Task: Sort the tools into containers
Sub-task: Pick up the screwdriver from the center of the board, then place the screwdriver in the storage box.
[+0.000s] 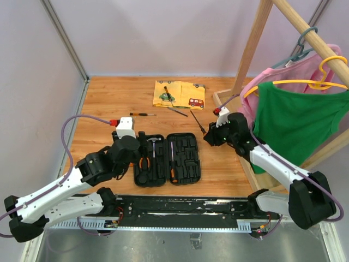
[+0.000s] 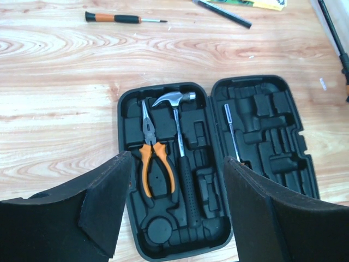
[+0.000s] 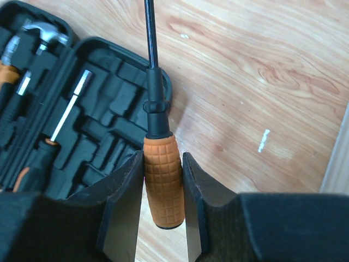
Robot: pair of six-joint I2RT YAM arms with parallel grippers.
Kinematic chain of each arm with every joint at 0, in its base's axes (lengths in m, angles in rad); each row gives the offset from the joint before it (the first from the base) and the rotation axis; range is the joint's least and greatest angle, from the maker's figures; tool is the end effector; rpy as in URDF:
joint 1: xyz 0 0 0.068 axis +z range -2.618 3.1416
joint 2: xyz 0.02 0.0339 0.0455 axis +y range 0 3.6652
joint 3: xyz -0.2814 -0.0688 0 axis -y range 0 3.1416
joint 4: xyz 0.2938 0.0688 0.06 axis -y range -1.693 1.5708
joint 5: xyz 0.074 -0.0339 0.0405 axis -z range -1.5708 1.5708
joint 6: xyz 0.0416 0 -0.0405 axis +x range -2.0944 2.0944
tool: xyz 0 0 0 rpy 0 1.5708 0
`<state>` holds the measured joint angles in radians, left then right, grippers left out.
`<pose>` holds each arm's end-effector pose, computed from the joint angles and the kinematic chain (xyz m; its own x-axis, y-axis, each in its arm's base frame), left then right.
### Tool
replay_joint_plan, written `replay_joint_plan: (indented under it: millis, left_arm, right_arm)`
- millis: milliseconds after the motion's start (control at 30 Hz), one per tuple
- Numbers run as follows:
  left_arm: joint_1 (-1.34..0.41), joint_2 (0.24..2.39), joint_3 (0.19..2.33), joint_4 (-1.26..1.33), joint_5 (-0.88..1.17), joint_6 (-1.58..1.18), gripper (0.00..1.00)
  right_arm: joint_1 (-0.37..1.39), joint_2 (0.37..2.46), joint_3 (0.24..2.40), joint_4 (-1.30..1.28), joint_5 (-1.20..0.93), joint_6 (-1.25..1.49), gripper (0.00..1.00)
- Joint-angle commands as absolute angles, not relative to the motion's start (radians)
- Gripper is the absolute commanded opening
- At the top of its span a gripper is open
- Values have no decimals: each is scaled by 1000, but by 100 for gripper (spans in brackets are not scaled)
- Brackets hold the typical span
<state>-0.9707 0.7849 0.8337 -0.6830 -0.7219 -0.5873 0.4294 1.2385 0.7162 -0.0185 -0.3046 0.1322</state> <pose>0.1335 -0.1464 0.3243 -0.4552 -0.0712 -0.8875 0.0800 0.9895 -0.1204 0.2769 0.1405 0.2264 -0.5472 -0.1122 -0.8295 -0.5637 0.7819 0.2661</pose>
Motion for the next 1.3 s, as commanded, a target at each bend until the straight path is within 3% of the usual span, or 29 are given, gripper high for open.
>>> replay_joint_plan:
  millis: [0,200,333,433,733,1267]
  left_arm:
    - [-965,701,811,-633,-725,-578,71]
    - [-965,635,798,-610,-716,-567,72]
    - [-965,637,801,-614,-719,-567,72]
    - [-964,640,801,-614,-719,-568,72]
    - [-965,660,802,-618,-715,-565,72]
    - [-964,686,804,-619,-712,-562,72]
  right_arm:
    - [464,1130,619,316,-376,203,1]
    - [546,1022,450,599,-477,-58,1]
    - [586,1005,407,616,-619,-373,1]
    - [591,1019,456,491,-693,-551,1]
    - [683,1158,707,-247,-741,-1180,6]
    - [753,1497,975,-544,-607,-1430,11]
